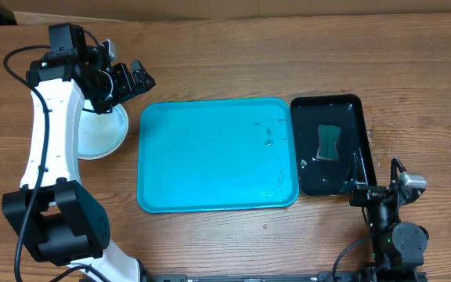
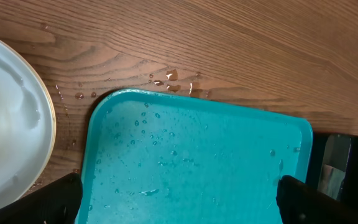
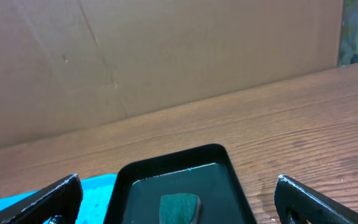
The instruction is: Clean dirty plates on tray and stack at the side
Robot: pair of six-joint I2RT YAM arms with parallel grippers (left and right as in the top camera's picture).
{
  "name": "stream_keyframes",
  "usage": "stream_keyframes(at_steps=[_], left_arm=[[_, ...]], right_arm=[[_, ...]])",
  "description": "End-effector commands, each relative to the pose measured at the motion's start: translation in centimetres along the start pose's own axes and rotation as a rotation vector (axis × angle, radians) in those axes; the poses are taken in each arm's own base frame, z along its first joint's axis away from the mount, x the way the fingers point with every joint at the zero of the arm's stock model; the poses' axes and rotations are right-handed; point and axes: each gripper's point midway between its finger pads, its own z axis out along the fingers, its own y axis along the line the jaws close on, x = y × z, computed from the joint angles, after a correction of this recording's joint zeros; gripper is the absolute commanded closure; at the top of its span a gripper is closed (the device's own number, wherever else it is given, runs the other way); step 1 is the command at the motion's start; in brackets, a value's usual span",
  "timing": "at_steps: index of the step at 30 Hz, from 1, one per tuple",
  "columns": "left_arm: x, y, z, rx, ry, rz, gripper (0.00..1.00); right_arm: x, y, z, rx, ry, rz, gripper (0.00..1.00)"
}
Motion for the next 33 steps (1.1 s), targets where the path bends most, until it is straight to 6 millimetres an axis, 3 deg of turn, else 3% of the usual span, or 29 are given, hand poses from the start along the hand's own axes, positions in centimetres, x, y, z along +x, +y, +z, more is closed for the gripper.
stream_keyframes(at_steps=[1, 4, 8, 12, 16, 19, 22, 27, 33], left_arm=[[-0.5, -0.5, -0.7, 0.005, -0.026, 0.018, 0.00], [-0.5, -0.5, -0.7, 0.004, -0.024, 0.018, 0.00], [-0.5, -2.2, -3.2, 0.016, -0.081, 0.057, 0.00], [-0.8, -3.8, -8.6, -0.046, -0.237, 0.126, 0.00], [-0.4, -5.3, -15.8, -0.118, -0.446, 0.182, 0.00], [1.5, -6.1, -20.3, -0.129, -0.564, 0.206, 0.00], [4.5, -5.8, -23.1, -0.137, -0.648, 0.216, 0.00], [9.7, -4.3, -24.3, -0.126, -0.787, 0.237, 0.00], [13.7, -3.6, -25.3, -0.031, -1.060, 0.279, 0.00]], right_arm=[[0.1, 0.0, 0.0, -0.004, -0.007, -0.007, 0.00], [0.1, 0.0, 0.0, -0.005, -0.007, -0.007, 0.00], [0.1, 0.0, 0.0, -0.004, -0.007, -0.007, 0.00], [0.1, 0.0, 0.0, -0.005, -0.007, -0.007, 0.00], [0.1, 0.0, 0.0, -0.004, -0.007, -0.007, 0.00], [0.1, 0.0, 0.0, -0.004, -0.007, -0.007, 0.00], [0.1, 0.0, 0.0, -0.004, -0.007, -0.007, 0.00], [0.1, 0.0, 0.0, -0.004, -0.007, -0.007, 0.00], [0.1, 0.0, 0.0, -0.004, -0.007, -0.007, 0.00]])
